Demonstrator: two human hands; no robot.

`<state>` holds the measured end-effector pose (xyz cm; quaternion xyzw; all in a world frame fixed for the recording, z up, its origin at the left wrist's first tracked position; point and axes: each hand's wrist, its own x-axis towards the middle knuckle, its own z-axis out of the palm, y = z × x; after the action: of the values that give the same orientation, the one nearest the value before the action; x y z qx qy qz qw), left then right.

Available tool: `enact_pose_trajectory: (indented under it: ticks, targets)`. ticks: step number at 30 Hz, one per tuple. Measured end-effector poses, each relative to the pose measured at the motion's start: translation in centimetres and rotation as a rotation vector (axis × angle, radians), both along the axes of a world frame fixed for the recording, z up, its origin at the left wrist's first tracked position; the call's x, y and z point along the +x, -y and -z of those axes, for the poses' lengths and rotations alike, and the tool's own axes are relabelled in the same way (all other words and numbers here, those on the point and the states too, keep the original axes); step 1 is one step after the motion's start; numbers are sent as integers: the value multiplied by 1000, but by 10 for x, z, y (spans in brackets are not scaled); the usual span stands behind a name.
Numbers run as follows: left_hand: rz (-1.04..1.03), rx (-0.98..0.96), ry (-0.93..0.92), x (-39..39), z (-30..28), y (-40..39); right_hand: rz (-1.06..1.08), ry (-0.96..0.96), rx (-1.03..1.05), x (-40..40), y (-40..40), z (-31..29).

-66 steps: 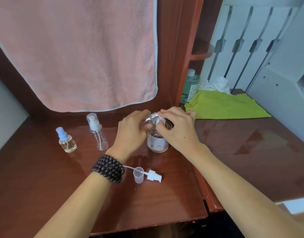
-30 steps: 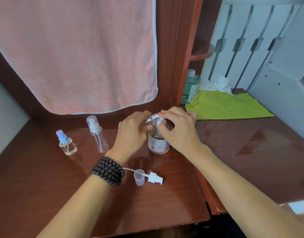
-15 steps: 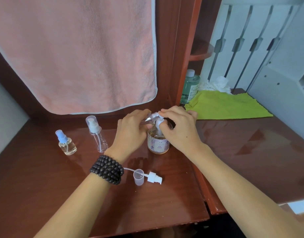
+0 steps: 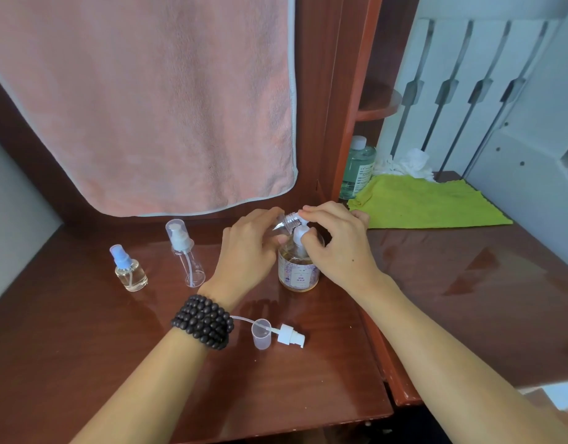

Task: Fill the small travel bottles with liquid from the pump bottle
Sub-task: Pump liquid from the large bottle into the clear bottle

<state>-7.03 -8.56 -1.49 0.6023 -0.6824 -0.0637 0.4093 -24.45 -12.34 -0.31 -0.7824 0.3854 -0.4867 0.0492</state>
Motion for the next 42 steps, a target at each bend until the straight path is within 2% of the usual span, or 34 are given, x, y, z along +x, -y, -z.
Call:
enact_pose_trajectory:
  ticks: [8,20,42]
  targets:
    - [8,9,-7,0,6,6,61,-35,13,2,6,3]
    - [-5,5,-3,0,-1,3,19,3,-16,-1,1,1]
    - [2,19,-31,1,-2,1,16,-47,-16,-1,0,8]
